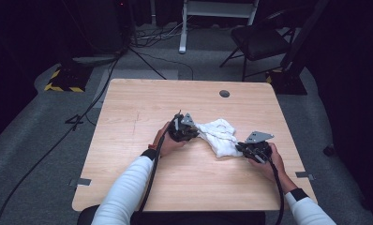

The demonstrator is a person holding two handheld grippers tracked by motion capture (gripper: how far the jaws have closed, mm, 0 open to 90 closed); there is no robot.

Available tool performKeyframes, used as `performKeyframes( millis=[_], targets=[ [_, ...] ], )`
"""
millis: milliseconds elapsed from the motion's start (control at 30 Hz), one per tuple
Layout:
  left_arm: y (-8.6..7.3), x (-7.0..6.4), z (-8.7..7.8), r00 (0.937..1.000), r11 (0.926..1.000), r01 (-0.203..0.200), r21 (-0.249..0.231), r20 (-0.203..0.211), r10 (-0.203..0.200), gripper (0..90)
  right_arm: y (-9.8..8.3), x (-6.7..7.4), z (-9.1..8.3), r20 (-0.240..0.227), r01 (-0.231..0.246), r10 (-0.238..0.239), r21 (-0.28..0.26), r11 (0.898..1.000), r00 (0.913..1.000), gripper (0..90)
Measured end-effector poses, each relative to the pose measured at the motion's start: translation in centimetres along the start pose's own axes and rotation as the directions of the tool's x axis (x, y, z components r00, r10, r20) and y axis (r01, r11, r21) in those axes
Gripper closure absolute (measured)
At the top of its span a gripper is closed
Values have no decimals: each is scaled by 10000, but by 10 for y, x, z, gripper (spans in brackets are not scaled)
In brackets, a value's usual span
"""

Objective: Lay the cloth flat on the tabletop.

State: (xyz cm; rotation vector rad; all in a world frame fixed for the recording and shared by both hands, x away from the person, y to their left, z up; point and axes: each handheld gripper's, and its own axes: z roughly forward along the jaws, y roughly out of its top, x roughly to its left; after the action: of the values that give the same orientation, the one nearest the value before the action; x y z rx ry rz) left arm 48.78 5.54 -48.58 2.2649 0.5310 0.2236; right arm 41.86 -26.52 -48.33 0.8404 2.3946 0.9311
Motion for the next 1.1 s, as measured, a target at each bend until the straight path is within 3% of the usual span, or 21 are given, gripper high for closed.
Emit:
performKeyframes(
  millis=[233,400,567,767,900,1100],
  targets=[
    [0,-11,-22,9994,9998,-190,-24,-305,189,843,3,-6,-16,531,-350,393,-799,9962,9978,838],
    [-2,-15,-32,9988,9998,-153,133,-472,159,845,3,-9,-22,851,-526,606,-932,9943,9945,841],
    [-8,-16,-39,9989,9993,-202,322,-419,216,845,1,-13,-27,1110,-992,1116,-1116,9888,9875,843],
    [-17,-29,-55,9991,9987,-331,386,-249,341,846,-2,-13,-26,923,-1162,1245,-908,9891,9879,841],
    [-29,-49,-62,9984,9969,-560,554,31,559,845,-4,-8,-25,479,-1041,1068,-559,9930,9931,838],
    [-45,-74,-67,9985,9945,-538,898,149,527,835,-9,1,-22,-184,-621,619,-153,9980,9979,812]
  ],
)
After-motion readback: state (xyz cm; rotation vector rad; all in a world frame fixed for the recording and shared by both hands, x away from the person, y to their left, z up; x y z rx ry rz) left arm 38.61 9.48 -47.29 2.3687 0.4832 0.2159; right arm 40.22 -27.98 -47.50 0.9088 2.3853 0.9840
